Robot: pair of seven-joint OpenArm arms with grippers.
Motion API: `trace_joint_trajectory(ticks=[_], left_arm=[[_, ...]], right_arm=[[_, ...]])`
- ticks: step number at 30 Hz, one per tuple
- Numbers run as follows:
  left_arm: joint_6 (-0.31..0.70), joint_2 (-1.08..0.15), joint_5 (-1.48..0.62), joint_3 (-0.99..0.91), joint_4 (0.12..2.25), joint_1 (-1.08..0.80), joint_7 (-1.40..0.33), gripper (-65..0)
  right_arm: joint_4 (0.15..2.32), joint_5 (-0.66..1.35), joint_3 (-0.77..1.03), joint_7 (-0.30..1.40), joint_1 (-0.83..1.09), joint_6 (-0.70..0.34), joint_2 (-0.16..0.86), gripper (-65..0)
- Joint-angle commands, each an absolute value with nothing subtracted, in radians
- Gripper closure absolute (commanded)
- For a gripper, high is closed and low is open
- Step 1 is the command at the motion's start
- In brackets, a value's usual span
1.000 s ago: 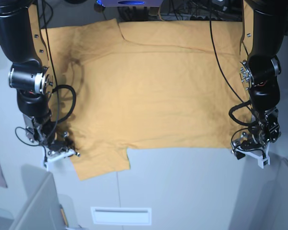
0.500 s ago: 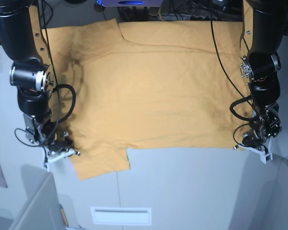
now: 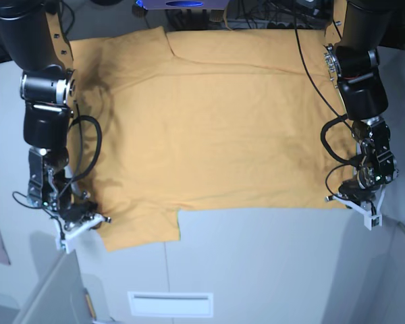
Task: Fold the T-shirt properly
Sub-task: 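Lay the held edge down near the hem, folding the shirt in half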
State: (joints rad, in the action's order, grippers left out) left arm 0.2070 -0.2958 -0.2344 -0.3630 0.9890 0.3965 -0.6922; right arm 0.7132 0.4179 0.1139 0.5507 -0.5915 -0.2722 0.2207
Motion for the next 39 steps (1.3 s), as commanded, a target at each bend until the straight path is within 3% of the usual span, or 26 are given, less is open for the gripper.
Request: trace_joint_trajectory(ticks=[1,12,25,31,39], left_arm=[[0.202,-0.314,-0.278,-0.371,1.033,0.403,-0.674,0.0],[0.194,-0.320,-0.627,-0.412,1.334,0.180,-0.674,0.0],[0.194,-0.317,-0.650,-0.463,1.578,0.021,-0.674,0.0],[0.199,-0.315,-0.737,-0.547,1.646,0.004,-0.849,0.0],[0.199,-0.320,-0.774,-0.567,1.667,-0.042,-0.857,0.0]], right_arm=[[0.753,0.433,0.117,0.532,-0.621,-0.280,0.234,0.0],[0.837,0.435,0.117,0.541,-0.536,-0.278,0.234,0.0],[1.136,0.437,0.165,0.702,-0.420,-0.277,0.231,0.0],[1.194,0.435,0.246,0.782,-0.395,-0.277,0.228,0.0],[1.343,0.435,0.249,0.866,-0.309,-0.277,0.228,0.0]])
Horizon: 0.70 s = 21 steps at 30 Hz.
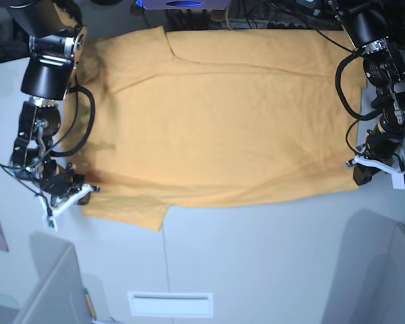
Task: Fold the T-shirt properly
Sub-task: 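Lay the held edge down near the hem, folding the shirt in half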
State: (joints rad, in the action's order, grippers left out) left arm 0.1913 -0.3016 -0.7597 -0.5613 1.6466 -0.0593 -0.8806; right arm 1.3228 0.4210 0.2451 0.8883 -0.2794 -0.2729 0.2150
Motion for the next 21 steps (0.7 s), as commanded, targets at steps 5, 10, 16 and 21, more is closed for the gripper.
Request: trace_joint_trajectory(ticks=[5,10,16,21], left_arm=[[0.199,-0.329,-0.776,-0.585,1.667,-0.097,-0.857,0.0],[0.200,-0.334,-0.777,-0.607,1.666,-0.111,-0.911,0.0],[0.202,-0.331,-0.777,-0.650,1.667,-0.110,-0.989,0.0],[0.202,-0.341,-0.774,-0.653,1.666,-0.113,-0.990,0.0]], right_arm=[[1.428,0.435,0.341,0.918,-0.248,-0.277,0.205,0.0],[1.491,0.435,0.380,0.977,-0.203,-0.277,0.196,0.0],[1.538,0.437,0.381,0.977,-0.139,-0.277,0.193,0.0],[1.538,0.437,0.407,0.975,-0.116,-0.277,0.193,0.0]])
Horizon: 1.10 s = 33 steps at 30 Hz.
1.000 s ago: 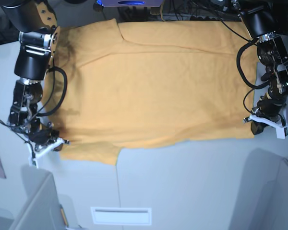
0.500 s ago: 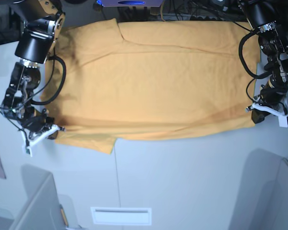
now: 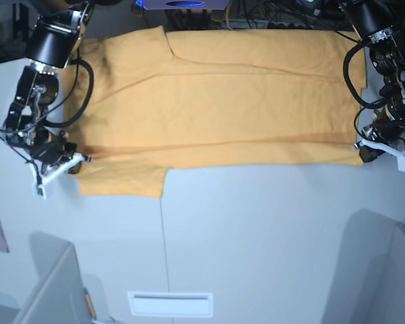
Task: Fold the T-shirt properly
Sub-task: 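Lay the held edge down near the hem, folding the shirt in half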
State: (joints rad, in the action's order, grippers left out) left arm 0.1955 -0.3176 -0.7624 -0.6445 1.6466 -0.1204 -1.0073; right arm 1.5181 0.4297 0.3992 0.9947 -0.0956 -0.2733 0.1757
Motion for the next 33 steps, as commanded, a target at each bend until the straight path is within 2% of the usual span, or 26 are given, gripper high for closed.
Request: trace_joint_trajectory(ticks=[1,11,17,25,33], left_arm=[[0.202,-0.352,-0.774,-0.651,1.667,-0.116,-0.992,0.0],[0.202,-0.363,-0.776,-0.651,1.785,-0.179,-0.992,0.0],[0.202,-0.363,-0.776,-0.653,1.787,-0.206,-0.992,0.0],[0.202,-0.364,-0.776,-0.659,1.788,-0.260,-0.992,0.0],[0.202,-0.392,-0.771,-0.659,1.788,-0.289,-0.990,0.0]], right_arm=[[1.538,0.437,0.418,0.975,-0.114,-0.277,0.193,0.0],[1.667,0.437,0.435,1.007,-0.067,-0.278,0.193,0.0],[1.696,0.437,0.455,1.046,-0.039,-0.278,0.193,0.0],[1.827,0.437,0.515,1.136,0.027,-0.278,0.131,0.0],[1.874,0.437,0.536,1.145,0.113,-0.278,0.094,0.0]])
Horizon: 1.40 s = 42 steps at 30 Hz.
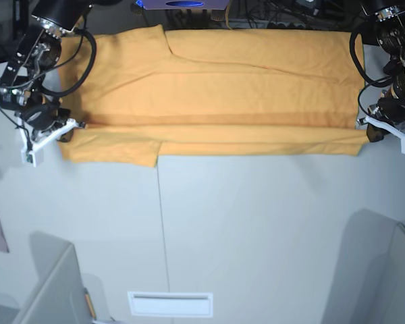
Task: Fold the T-shirt properly
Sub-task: 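Lay the held edge down near the hem, folding the shirt in half, then drag the folded shirt toward the robot with both grippers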
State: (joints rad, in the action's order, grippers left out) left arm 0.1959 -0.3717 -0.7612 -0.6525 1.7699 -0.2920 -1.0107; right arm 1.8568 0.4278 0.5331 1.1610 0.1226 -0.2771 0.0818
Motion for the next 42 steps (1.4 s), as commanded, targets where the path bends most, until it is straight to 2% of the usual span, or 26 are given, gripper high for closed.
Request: trace_joint_trajectory(ticks=[1,13,18,24,31,42], left_arm=[[0.202,-0.397,-0.771,-0.654,1.788,-0.291,-0.990,0.0],[0.202,-0.401,-0.768,-0.651,1.831,-0.348,-0.990,0.0],[0.202,-0.401,-0.769,-0.651,1.831,-0.378,-0.990,0.0],[0.202,-0.394,-0.769,-0.651,1.831,-0.392,-0.987,0.0],[0.202,-0.398,-0.771,-0.653,1.833,-0.423,-0.987,0.0],[0.202,-0.401,-0.768,-0.661,1.900,-0.452,-0.990,0.0]], right_arm=[[1.876,0.437,0.538,1.144,0.122,-0.278,0.093,0.0],[1.960,0.437,0.539,1.144,0.205,-0.278,0.084,0.0],[1.962,0.437,0.613,1.145,0.226,-0.283,0.067,0.0],[1.962,0.438,0.615,1.145,0.269,-0.283,0.065,0.0],[1.989,0.572,0.621,1.152,0.323,-0.282,0.074,0.0],[1.991,0.576,0.676,1.218,0.300,-0.282,0.076,0.0]])
